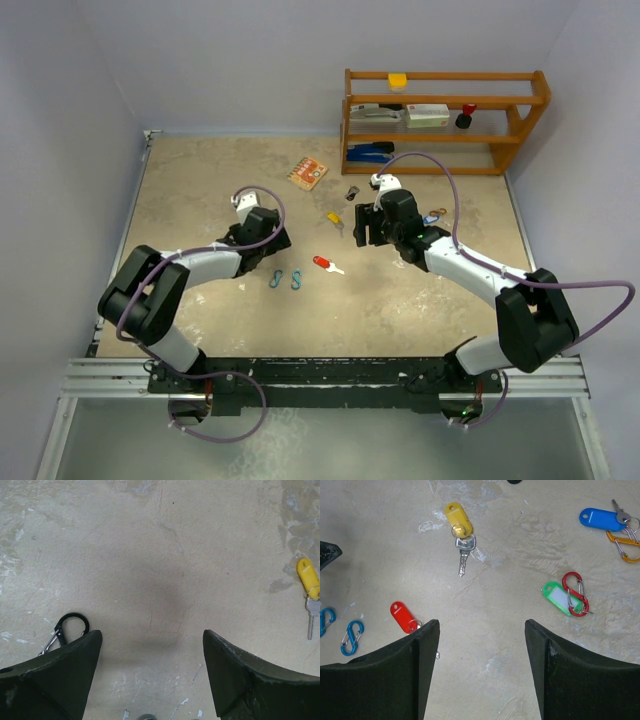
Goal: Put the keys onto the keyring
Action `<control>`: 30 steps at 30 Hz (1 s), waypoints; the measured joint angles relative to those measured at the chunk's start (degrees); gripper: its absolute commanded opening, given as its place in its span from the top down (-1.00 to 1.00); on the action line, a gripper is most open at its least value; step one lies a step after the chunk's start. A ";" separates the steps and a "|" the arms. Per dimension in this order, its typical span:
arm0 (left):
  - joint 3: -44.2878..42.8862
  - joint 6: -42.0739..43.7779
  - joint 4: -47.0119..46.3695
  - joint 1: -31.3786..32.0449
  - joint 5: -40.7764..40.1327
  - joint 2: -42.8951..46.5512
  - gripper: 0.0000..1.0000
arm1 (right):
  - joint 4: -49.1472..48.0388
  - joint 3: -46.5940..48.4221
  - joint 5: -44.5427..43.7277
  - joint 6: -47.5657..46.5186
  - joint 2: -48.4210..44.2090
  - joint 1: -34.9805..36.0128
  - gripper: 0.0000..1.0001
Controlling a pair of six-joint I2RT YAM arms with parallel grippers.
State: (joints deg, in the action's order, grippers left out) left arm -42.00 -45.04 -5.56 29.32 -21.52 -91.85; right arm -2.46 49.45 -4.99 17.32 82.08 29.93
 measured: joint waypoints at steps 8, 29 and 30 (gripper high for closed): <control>-1.05 1.99 0.48 -0.04 2.91 5.33 -0.57 | -0.09 0.00 0.07 0.00 0.00 0.00 -0.43; -2.08 4.74 14.78 -0.04 -12.41 10.54 -0.51 | -0.48 -0.11 0.26 0.00 -0.02 0.26 -0.43; -1.97 4.74 14.73 -0.04 -12.70 10.40 -0.50 | -0.48 -0.17 0.26 0.00 -0.07 0.31 -0.43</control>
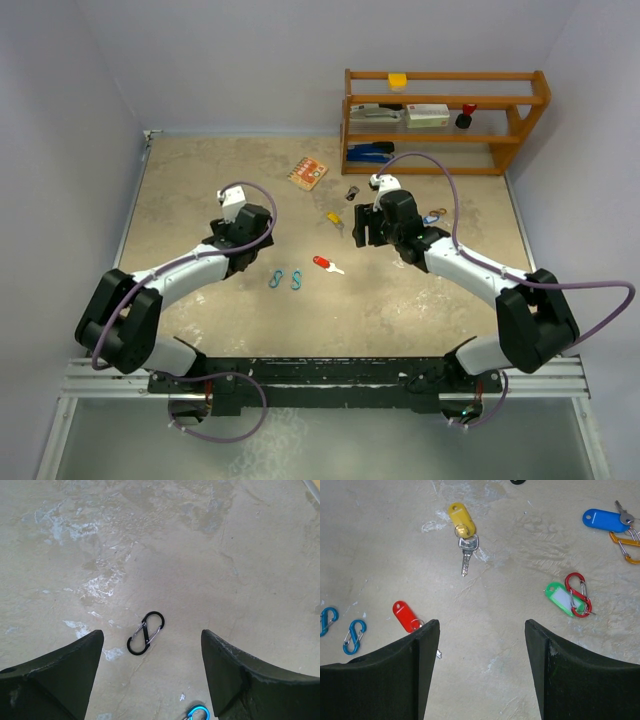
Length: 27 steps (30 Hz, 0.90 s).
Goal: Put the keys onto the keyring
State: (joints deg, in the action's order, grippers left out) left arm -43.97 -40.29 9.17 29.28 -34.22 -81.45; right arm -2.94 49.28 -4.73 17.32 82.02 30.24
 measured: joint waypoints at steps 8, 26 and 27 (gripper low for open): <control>1.20 0.00 -0.94 0.00 -0.31 -3.39 -0.45 | -0.04 -0.13 0.00 0.00 -0.83 0.13 -0.43; 2.47 0.48 -4.52 0.00 0.79 -7.28 -0.37 | 0.02 -0.13 0.00 0.00 -0.83 0.13 -0.43; 2.49 0.48 -4.83 0.00 0.87 -7.63 -0.37 | 0.00 -0.13 0.00 -0.02 -0.83 0.13 -0.43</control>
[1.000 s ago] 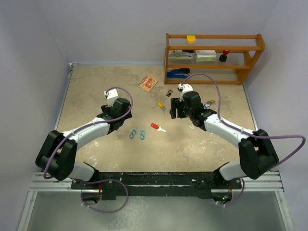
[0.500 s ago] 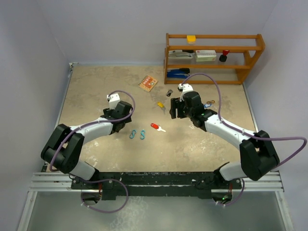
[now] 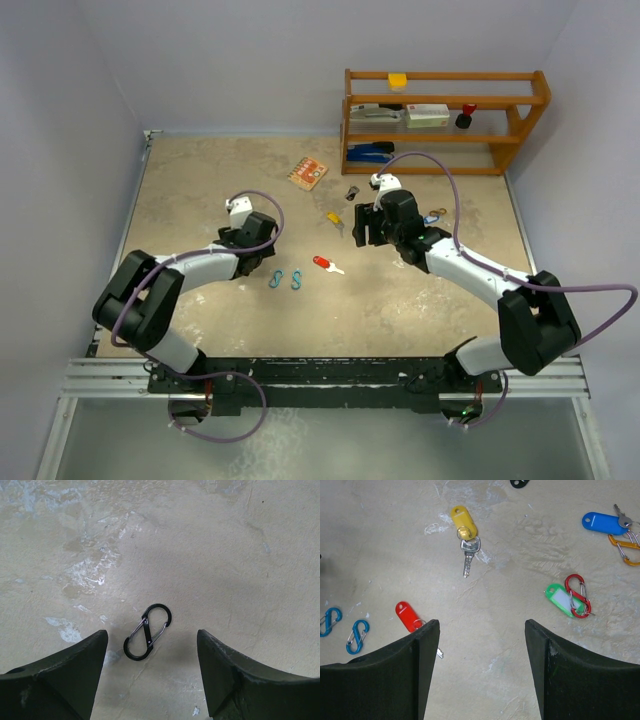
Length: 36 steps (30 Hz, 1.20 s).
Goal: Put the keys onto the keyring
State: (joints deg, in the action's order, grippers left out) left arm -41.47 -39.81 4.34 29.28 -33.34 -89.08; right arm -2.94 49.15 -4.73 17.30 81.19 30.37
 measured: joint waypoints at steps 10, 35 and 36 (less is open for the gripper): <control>0.13 0.07 -1.97 -0.13 0.79 -2.23 -0.33 | 0.02 0.00 -0.02 0.02 0.00 0.00 -0.43; 2.56 0.66 -6.58 -0.42 1.57 -1.75 0.19 | 0.00 -0.02 -0.04 0.02 0.00 0.00 -0.43; 2.73 0.66 -6.71 -0.42 1.64 -1.64 0.20 | 0.00 -0.04 -0.04 0.02 0.00 0.00 -0.43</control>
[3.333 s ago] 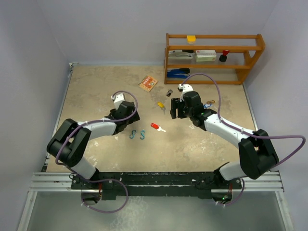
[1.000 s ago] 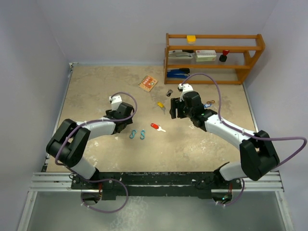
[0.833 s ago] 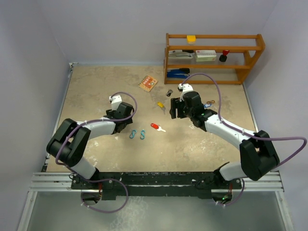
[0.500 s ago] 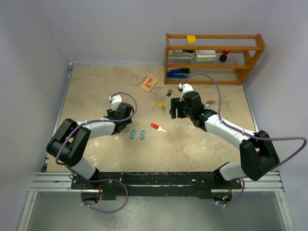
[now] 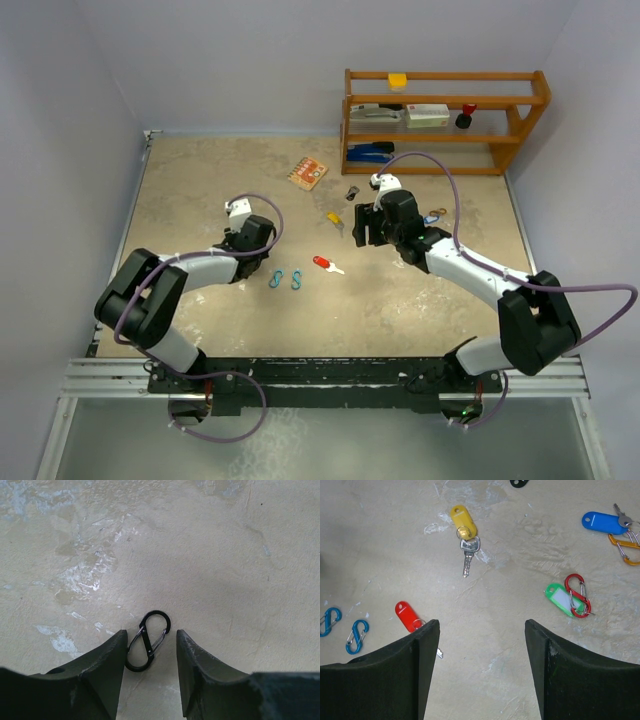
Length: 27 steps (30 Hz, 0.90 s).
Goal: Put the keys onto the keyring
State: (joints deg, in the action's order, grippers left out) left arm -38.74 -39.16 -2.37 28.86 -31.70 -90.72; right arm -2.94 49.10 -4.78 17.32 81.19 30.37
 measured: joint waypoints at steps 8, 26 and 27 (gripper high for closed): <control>0.68 -0.02 -0.20 -0.24 0.52 0.63 0.34 | 0.04 -0.68 0.00 0.00 -0.17 0.00 -0.43; 0.72 -0.17 -0.94 -0.26 2.38 0.72 1.00 | 0.04 -0.70 0.02 0.00 -0.39 0.00 -0.43; 0.72 -0.17 -0.94 -0.26 2.40 0.72 1.00 | 0.02 -0.70 0.02 0.00 -0.39 0.00 -0.43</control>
State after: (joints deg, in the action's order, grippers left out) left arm -38.02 -39.33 -3.31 28.60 -29.30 -90.00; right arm -2.92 48.40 -4.75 17.32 80.79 30.37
